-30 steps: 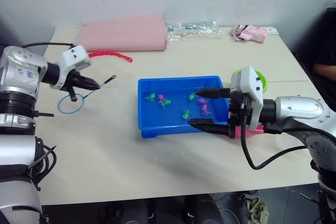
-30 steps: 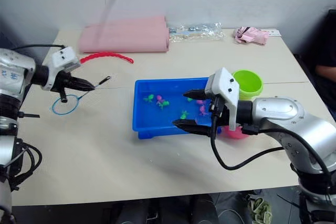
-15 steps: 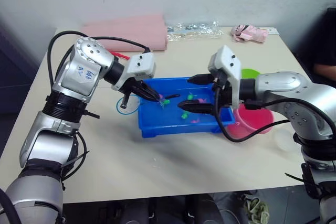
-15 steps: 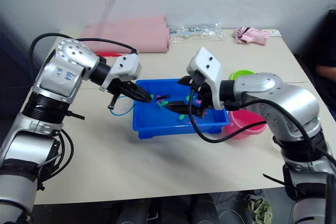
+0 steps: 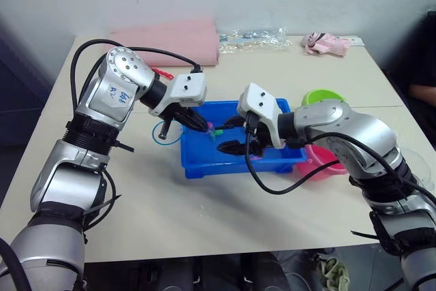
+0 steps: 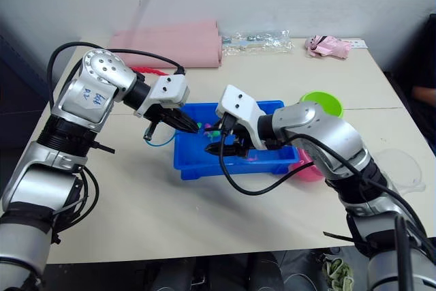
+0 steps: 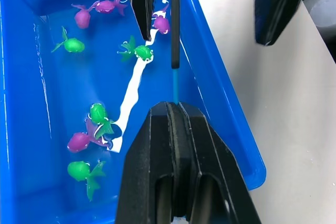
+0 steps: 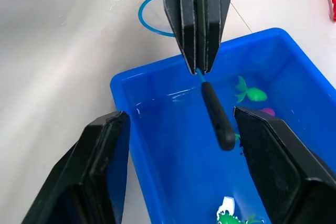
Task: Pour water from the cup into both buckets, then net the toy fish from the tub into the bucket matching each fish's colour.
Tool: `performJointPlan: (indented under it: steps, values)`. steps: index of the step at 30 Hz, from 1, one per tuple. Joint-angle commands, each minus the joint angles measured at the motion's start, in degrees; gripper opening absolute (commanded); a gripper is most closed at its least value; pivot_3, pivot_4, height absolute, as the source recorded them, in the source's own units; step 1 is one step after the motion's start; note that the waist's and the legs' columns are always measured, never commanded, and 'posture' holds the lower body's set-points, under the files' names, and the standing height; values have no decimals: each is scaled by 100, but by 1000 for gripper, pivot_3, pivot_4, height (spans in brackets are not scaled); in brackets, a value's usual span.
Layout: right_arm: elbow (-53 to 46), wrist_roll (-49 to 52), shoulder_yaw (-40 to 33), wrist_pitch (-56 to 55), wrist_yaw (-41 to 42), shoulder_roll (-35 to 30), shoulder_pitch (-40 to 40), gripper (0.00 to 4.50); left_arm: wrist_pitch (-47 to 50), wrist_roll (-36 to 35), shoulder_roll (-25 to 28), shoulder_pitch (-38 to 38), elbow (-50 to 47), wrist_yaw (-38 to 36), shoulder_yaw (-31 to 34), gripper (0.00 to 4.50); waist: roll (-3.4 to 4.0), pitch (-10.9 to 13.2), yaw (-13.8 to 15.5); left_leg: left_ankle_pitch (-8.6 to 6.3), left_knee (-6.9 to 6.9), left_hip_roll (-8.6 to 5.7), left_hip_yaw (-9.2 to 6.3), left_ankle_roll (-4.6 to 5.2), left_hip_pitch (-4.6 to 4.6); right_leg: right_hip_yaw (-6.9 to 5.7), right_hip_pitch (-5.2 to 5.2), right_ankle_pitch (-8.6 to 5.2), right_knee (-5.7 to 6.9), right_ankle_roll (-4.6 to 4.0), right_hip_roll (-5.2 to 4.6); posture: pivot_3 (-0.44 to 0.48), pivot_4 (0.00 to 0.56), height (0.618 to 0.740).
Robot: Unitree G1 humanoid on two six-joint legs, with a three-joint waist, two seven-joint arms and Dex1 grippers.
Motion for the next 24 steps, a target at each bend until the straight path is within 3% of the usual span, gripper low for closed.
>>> performJointPlan:
  steps: [1, 2, 5, 8, 11, 13, 14, 15, 20, 23, 24]
  values:
    - [73, -215, -27, -239, 135, 119, -136, 2273, -138, -82, -19, -140, -218, -108, 75, 0, 0, 0, -3, 0, 0, 0, 0, 0, 0, 0, 0, 0, 0, 0, 0, 0, 150, 738]
    - [117, -243, -36, -263, 112, 172, -146, 1584, -153, -84, -13, -125, -233, -112, 73, 0, 0, 0, -4, 0, 0, 0, 0, 0, 0, 0, 0, 0, 0, 0, 0, 0, 150, 738]
    - [162, -313, -45, -352, 83, 270, -161, 709, -153, -87, 3, -80, -286, -125, 63, 0, 0, 0, -6, 0, 0, 0, 0, 0, 0, 0, 0, 0, 0, 0, 0, 0, 150, 738]
    - [92, -308, -67, -325, 105, 306, -156, 709, -160, -82, 7, -64, -309, -116, 59, 0, 1, 1, -7, 0, -1, 1, 0, 0, 0, -1, 0, 0, 0, 0, 0, 0, 150, 738]
    - [19, -239, -134, -202, 129, 321, -143, 1434, -165, -80, 5, -58, -326, -108, 58, 0, 1, 1, -9, 0, -1, 0, -1, 0, 0, -1, 0, 0, -1, 0, 0, 0, 150, 738]
    - [1, -292, -147, -233, 139, 326, -141, 2191, -122, -109, 4, -58, -374, -126, 66, 0, 1, 1, -5, 0, -1, 0, -1, 0, 0, -1, 0, 0, 0, 0, 0, 0, 150, 738]
    - [-14, -302, -164, -226, 145, 329, -152, 3010, -92, -124, 3, -61, -398, -136, 70, 0, 1, 1, -5, 0, -1, 0, -1, 0, 0, -1, 0, 0, -1, 0, 0, 0, 150, 738]
    - [-28, -305, -181, -218, 149, 332, -163, 3174, -74, -133, 2, -65, -411, -141, 73, 0, 1, 1, -5, 0, -1, 0, -1, 0, 0, -1, 0, 0, -1, 0, 0, 0, 150, 738]
    - [-62, -285, -292, -162, 91, 390, -199, 3174, -93, -116, -20, -97, -366, -123, 60, 0, 1, 1, -9, 0, -1, 0, -1, 0, 0, -1, 0, 0, 0, 0, 0, 0, 150, 738]
    - [-56, -319, -318, -160, 89, 404, -181, 2404, -83, -119, -43, -126, -356, -86, 54, 0, 1, 1, -7, 0, 0, 0, -1, 0, 0, -1, 0, 0, 0, 0, 0, 0, 150, 738]
    - [-45, -331, -320, -164, 96, 408, -180, 1840, -79, -122, -49, -138, -346, -85, 53, 0, 1, 1, -7, 0, -1, 0, -1, 0, 0, -1, 0, 0, 0, 0, 0, 0, 150, 738]
